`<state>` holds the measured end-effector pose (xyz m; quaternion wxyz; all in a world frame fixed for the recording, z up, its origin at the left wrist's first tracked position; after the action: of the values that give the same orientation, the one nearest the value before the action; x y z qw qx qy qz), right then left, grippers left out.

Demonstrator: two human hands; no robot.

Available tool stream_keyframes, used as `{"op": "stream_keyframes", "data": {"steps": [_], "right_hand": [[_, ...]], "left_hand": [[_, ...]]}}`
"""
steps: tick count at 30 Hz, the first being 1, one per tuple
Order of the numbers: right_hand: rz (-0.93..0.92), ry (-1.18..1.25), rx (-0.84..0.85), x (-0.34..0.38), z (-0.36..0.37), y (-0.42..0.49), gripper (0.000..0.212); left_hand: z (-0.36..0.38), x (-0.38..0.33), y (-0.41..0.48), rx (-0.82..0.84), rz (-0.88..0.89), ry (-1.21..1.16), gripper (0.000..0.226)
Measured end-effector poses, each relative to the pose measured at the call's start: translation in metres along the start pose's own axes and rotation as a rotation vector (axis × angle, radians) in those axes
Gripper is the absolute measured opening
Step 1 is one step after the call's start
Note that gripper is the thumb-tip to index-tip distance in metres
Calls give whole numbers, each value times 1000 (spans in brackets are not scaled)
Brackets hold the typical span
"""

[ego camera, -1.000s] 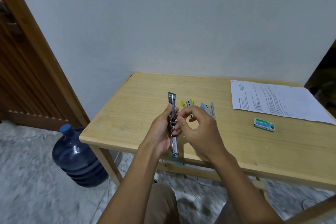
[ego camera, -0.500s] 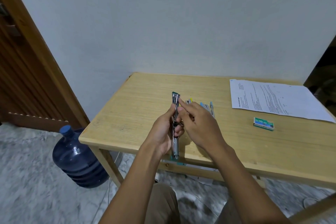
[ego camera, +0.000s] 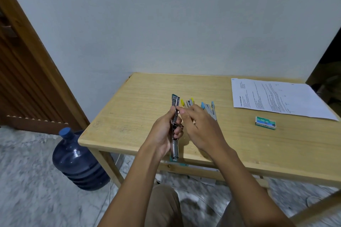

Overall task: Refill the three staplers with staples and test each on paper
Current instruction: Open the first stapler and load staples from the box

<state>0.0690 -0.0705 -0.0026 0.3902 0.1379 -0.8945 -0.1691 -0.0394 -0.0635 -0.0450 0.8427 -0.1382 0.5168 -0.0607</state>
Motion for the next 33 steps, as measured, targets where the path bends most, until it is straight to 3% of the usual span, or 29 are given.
{"op": "stream_keyframes", "data": {"steps": [10,16,18,21,25,29,33], "right_hand": [[1,1,-13,-13,3,0,56],[-55,33,-39,-19,2,1,49],[64,309,-150,-21,-1,3,40],[506,848,-318,-37,4,5,36],[1004,1576,-210,-39,31,1,41],[1192,1823,-228,-34,35,-4,42],[1208,1950,-317,-37,33,-7,34]], "left_hand": [[-2,8,2,-15,-46,8,40],[0,4,1,-35,-46,30,32],[2,3,1,-36,-37,48,29],[5,-1,1,-64,17,176,31],[18,-13,-2,-101,256,634,37],[37,-17,-3,-57,554,1221,25],[44,-26,-5,-68,629,1117,26]]}}
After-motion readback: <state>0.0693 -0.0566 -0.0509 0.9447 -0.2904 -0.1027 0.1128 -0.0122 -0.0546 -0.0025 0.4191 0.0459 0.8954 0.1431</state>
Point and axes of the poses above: each hand's wrist, its own y-axis towards the middle knuckle, its own z-axis out of the palm, x = y × z, the point moved 6 cm from there along y, towards the middle knuckle, and after that the axes turned 8 degrees about -x, right-handed, at the moved point
